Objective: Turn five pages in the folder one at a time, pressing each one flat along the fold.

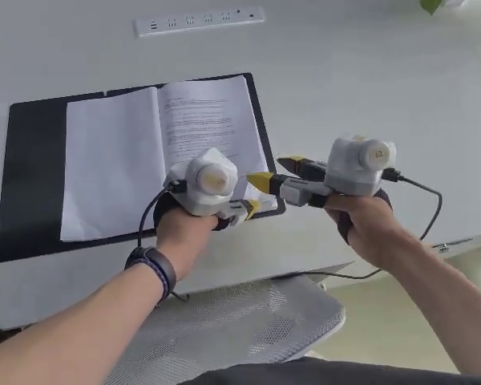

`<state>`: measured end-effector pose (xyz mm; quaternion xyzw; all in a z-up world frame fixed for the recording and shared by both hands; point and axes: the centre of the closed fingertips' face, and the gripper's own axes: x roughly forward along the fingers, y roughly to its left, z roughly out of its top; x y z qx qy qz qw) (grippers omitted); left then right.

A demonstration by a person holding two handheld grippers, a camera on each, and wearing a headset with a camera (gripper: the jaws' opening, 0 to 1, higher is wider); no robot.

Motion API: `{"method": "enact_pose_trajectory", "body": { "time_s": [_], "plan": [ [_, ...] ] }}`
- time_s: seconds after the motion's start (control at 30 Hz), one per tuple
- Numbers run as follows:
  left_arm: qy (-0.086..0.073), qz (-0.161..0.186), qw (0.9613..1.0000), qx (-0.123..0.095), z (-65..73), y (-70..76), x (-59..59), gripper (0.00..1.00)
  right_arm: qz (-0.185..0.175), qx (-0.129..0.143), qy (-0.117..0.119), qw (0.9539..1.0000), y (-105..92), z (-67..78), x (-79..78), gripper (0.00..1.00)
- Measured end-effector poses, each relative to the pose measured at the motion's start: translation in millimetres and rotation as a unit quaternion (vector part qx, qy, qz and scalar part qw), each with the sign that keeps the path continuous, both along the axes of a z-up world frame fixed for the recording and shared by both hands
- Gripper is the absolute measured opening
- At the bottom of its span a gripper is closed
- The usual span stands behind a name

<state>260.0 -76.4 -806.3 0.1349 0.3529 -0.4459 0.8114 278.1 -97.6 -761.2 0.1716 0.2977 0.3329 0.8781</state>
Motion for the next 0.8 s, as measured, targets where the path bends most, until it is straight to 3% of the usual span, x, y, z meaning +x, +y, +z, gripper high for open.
{"method": "enact_pose_trajectory", "body": {
  "time_s": [0.33, 0.8],
  "plan": [
    [0.000, 0.004, 1.0000, -0.005, 1.1, -0.9, 0.0, 0.44, -0.011, 0.033, 0.033, 0.9988, 4.1, -16.6, 11.4, 0.44],
    [0.003, 0.004, 1.0000, -0.005, 2.0, -1.5, -0.4, 0.44, -0.046, 0.073, 0.056, 0.9947, 13.0, -9.4, 14.6, 0.18]
  ]
}}
